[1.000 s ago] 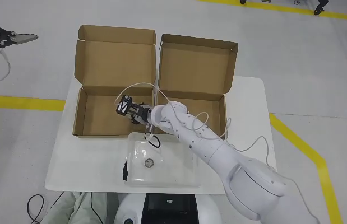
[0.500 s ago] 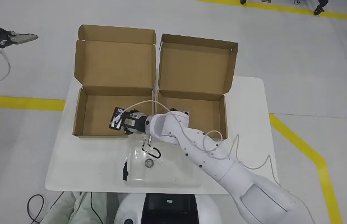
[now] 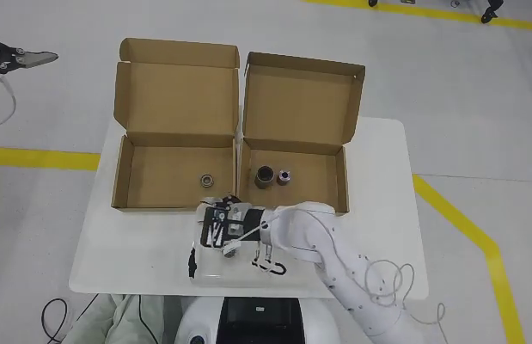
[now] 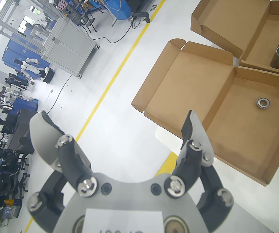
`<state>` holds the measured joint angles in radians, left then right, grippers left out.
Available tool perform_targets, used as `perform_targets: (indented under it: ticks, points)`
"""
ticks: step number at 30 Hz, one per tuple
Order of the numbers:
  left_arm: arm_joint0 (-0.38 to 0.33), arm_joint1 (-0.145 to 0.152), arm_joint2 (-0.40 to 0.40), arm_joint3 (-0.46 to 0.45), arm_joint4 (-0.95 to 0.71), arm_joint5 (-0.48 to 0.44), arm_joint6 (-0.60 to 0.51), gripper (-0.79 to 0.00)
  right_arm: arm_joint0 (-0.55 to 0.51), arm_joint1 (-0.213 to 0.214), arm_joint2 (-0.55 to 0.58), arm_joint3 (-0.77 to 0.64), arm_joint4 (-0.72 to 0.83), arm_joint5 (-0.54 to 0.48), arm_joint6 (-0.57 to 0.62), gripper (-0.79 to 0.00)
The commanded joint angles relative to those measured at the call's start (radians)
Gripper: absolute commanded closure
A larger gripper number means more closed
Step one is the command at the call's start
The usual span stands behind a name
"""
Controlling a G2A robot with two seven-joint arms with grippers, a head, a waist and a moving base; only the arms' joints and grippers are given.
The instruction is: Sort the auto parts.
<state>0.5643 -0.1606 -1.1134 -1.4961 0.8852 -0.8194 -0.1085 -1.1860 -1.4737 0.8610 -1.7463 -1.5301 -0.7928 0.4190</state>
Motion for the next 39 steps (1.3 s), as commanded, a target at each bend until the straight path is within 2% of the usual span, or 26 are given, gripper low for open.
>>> perform_targets:
  ticks: [1, 11, 17, 23, 30, 34, 39]
  points:
    - [0.000, 0.000, 0.000, 0.000, 0.000, 0.000, 0.000, -0.785, -0.036, 0.012, 0.014, -0.028, -0.021, -0.024, -0.006, -0.283]
    - [0.000, 0.000, 0.000, 0.000, 0.000, 0.000, 0.000, -0.785, -0.159, 0.068, 0.074, -0.070, -0.148, -0.137, -0.088, -0.320]
    - [0.000, 0.000, 0.000, 0.000, 0.000, 0.000, 0.000, -0.785, -0.186, 0.080, 0.064, -0.020, -0.197, -0.086, -0.103, -0.336]
    - [0.000, 0.000, 0.000, 0.000, 0.000, 0.000, 0.000, -0.785, -0.182, 0.082, 0.035, 0.037, -0.238, -0.017, -0.070, -0.336]
    - [0.000, 0.000, 0.000, 0.000, 0.000, 0.000, 0.000, -0.785, -0.155, 0.077, -0.045, 0.087, -0.275, -0.014, -0.062, -0.357]
    - [0.000, 0.000, 0.000, 0.000, 0.000, 0.000, 0.000, -0.785, -0.144, 0.075, -0.070, 0.111, -0.286, 0.017, -0.056, -0.376]
    - [0.000, 0.000, 0.000, 0.000, 0.000, 0.000, 0.000, -0.785, -0.135, 0.073, -0.087, 0.134, -0.287, 0.054, -0.057, -0.363]
